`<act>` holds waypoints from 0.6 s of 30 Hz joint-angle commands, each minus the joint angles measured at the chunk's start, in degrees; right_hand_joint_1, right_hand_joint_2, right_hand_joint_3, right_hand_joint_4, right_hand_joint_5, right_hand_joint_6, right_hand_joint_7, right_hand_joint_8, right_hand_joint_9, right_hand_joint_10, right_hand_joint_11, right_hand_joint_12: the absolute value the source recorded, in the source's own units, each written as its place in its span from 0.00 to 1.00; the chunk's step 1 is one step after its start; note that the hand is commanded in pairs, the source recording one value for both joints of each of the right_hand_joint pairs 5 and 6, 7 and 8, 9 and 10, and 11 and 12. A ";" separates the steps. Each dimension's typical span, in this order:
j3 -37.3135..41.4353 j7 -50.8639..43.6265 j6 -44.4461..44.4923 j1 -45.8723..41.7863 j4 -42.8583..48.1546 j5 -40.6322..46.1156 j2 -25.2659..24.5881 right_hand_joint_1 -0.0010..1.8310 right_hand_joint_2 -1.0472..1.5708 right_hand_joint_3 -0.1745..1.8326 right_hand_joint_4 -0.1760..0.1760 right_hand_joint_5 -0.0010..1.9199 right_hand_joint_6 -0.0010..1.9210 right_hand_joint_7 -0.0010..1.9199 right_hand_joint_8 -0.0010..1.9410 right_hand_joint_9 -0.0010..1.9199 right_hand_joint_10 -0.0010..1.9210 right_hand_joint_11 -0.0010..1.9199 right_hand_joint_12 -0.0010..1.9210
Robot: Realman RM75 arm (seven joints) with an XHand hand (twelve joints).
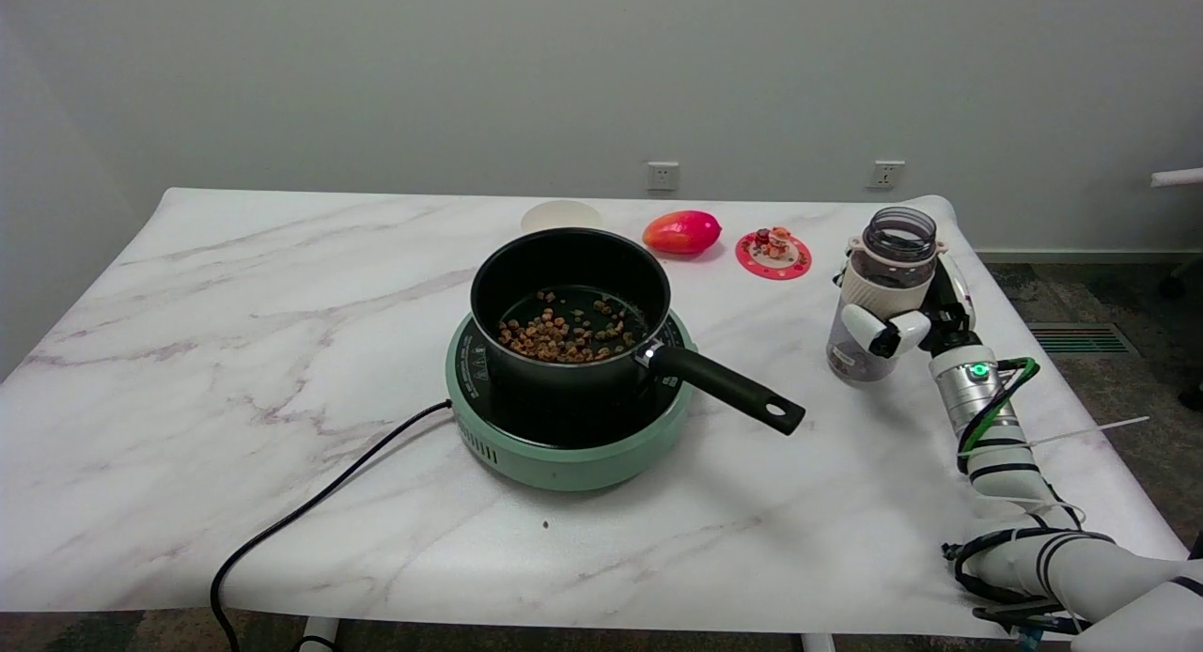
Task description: Place the bottle onto the table.
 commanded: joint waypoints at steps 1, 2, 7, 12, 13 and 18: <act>0.17 -0.38 0.56 -0.58 -0.11 0.43 0.16 0.70 0.26 0.90 0.50 0.59 0.59 0.70 0.69 0.59 0.59 0.45 0.45; 0.17 -0.38 0.61 -0.66 -0.11 0.43 0.16 0.70 0.26 0.91 0.50 0.59 0.59 0.69 0.69 0.59 0.59 0.45 0.45; 0.81 -0.38 0.85 -1.09 -0.11 0.51 0.24 0.68 0.23 0.93 0.50 0.55 0.55 0.68 0.68 0.58 0.58 0.44 0.44; 1.38 -0.75 1.04 -1.46 -0.11 0.51 0.24 0.67 0.17 0.87 0.50 0.48 0.48 0.66 0.66 0.56 0.56 0.42 0.42; 1.45 -0.95 1.04 -1.49 -0.11 0.51 0.24 0.67 0.17 0.87 0.50 0.48 0.48 0.66 0.65 0.56 0.56 0.42 0.42; 1.69 -1.10 1.04 -1.49 -0.11 0.51 0.24 0.67 0.17 0.84 0.50 0.45 0.45 0.66 0.65 0.55 0.55 0.42 0.42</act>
